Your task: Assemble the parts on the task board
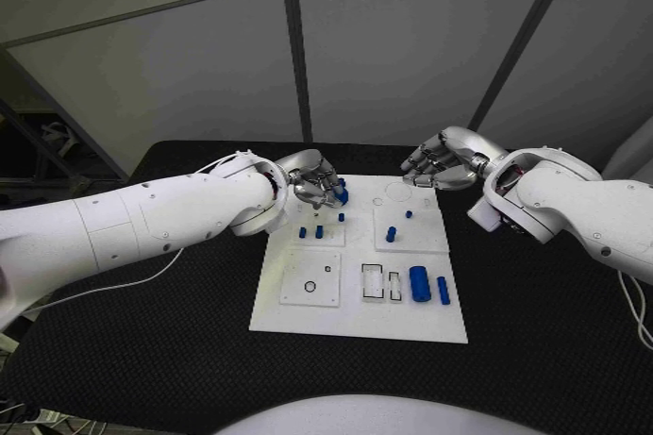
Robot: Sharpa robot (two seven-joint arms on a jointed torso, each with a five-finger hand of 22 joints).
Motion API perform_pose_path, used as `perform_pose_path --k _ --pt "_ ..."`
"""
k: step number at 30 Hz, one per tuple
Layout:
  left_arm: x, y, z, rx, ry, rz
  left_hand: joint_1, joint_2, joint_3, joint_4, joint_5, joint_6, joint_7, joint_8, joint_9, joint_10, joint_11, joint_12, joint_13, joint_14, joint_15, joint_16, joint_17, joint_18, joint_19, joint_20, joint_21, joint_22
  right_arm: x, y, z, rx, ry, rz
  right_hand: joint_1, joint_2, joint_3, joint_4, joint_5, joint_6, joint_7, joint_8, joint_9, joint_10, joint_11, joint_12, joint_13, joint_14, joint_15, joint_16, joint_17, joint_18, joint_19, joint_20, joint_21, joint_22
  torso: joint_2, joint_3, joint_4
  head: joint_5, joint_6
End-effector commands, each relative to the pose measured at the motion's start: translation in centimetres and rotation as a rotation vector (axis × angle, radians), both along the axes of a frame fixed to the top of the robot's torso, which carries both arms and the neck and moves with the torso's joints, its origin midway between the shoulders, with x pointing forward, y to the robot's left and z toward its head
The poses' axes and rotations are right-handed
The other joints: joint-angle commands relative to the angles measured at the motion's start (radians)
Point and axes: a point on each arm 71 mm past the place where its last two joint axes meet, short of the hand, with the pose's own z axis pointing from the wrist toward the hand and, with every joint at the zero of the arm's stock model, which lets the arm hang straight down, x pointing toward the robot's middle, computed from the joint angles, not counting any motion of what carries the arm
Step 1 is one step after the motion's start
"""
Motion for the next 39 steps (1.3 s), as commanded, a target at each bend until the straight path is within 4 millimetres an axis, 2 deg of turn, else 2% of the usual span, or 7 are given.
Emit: perform_pose_path --k 1,7,10,15,20,30,39 --pt "0.0 -1.0 0.5 0.074 -0.193 -0.139 0.003 -0.012 -0.008 -0.009 -0.002 0.015 0.000 -0.021 -0.016 0.008 0.005 -0.019 -0.029 0.029 -0.001 0.028 -0.006 -0.015 0.029 -0.006 0.012 0.005 -0.1 0.2 0.3 0.007 -0.026 0.016 0.011 0.001 0.006 -0.002 0.004 0.008 -0.001 0.007 0.001 0.002 -0.007 -0.002 -0.001 0.006 -0.002 -0.001 -0.001 0.012 0.007 -0.003 -0.005 -0.002 0.000 -0.0003 -0.0033 -0.003 0.005" --pt "0.1 -1.8 -0.5 0.182 -0.228 -0.203 0.001 -0.023 -0.025 -0.013 -0.005 0.037 -0.007 -0.056 -0.041 0.013 0.003 -0.043 -0.076 0.068 -0.009 0.115 0.006 -0.016 0.075 -0.013 0.049 0.029 -0.1 0.2 0.3 0.004 -0.032 0.018 0.011 -0.001 0.006 -0.003 0.004 0.008 0.001 0.006 0.001 0.001 -0.006 -0.002 -0.002 0.006 -0.003 -0.001 -0.002 0.012 0.008 -0.004 -0.005 -0.002 0.001 -0.0001 -0.0046 -0.007 0.006" --pt "0.2 -2.2 -0.8 0.221 -0.240 -0.223 -0.001 -0.027 -0.037 -0.012 -0.005 0.046 -0.010 -0.073 -0.053 0.015 0.000 -0.048 -0.097 0.076 -0.012 0.171 0.017 -0.016 0.091 -0.016 0.069 0.046 -0.1 0.2 0.3 0.002 -0.034 0.017 0.010 -0.002 0.006 -0.003 0.004 0.007 0.002 0.005 0.000 0.001 -0.006 -0.003 -0.002 0.006 -0.002 -0.001 -0.002 0.012 0.009 -0.004 -0.006 -0.002 0.002 -0.0005 -0.0027 -0.009 0.008" --pt "0.5 -2.8 -1.4 0.278 -0.246 -0.248 -0.005 -0.028 -0.051 -0.005 -0.007 0.054 -0.010 -0.087 -0.063 0.001 0.000 -0.056 -0.115 0.082 -0.013 0.224 0.023 -0.017 0.103 -0.017 0.086 0.062 -0.1 0.4 0.3 0.001 -0.035 0.021 0.009 -0.003 0.006 -0.003 0.004 0.006 0.004 0.003 0.000 0.000 -0.004 -0.004 -0.002 0.007 -0.002 -0.001 -0.003 0.011 0.010 -0.004 -0.006 -0.003 0.001 -0.0006 -0.0041 -0.008 0.007" --pt "0.8 -3.0 -1.7 0.304 -0.237 -0.245 -0.002 -0.024 -0.058 0.000 -0.007 0.061 -0.009 -0.095 -0.069 -0.001 0.001 -0.055 -0.126 0.090 -0.013 0.271 0.030 -0.017 0.114 -0.017 0.104 0.079 -0.1 0.4 0.3 0.000 -0.035 0.020 0.009 -0.004 0.007 -0.003 0.004 0.006 0.005 0.003 0.000 0.000 -0.004 -0.005 -0.002 0.007 -0.002 -0.001 -0.003 0.011 0.010 -0.004 -0.007 -0.003 0.001 -0.0008 -0.0033 -0.010 0.006" --pt "1.1 -3.1 -2.3 0.338 -0.195 -0.250 0.006 -0.015 -0.051 0.003 -0.006 0.082 -0.010 -0.105 -0.077 0.014 0.000 -0.051 -0.144 0.131 -0.015 0.402 0.110 -0.017 0.123 -0.018 0.140 0.115 -0.2 0.5 0.3 -0.001 -0.035 0.022 0.009 -0.004 0.007 -0.003 0.004 0.006 0.005 0.003 0.000 0.000 -0.004 -0.005 -0.002 0.007 -0.002 -0.001 -0.003 0.011 0.010 -0.004 -0.007 -0.003 0.002 -0.0006 -0.0024 -0.012 0.004" --pt "1.4 -3.0 -2.8 0.351 -0.176 -0.244 0.008 -0.012 -0.037 0.004 -0.005 0.096 -0.008 -0.111 -0.082 0.032 -0.002 -0.048 -0.152 0.155 -0.016 0.471 0.156 -0.017 0.124 -0.020 0.162 0.139 -0.2 0.5 0.3 -0.001 -0.034 0.023 0.009 -0.004 0.007 -0.003 0.004 0.006 0.005 0.003 0.000 0.000 -0.004 -0.005 -0.002 0.007 -0.002 -0.001 -0.003 0.011 0.010 -0.004 -0.007 -0.003 0.001 0.0003 -0.0020 -0.011 -0.001"
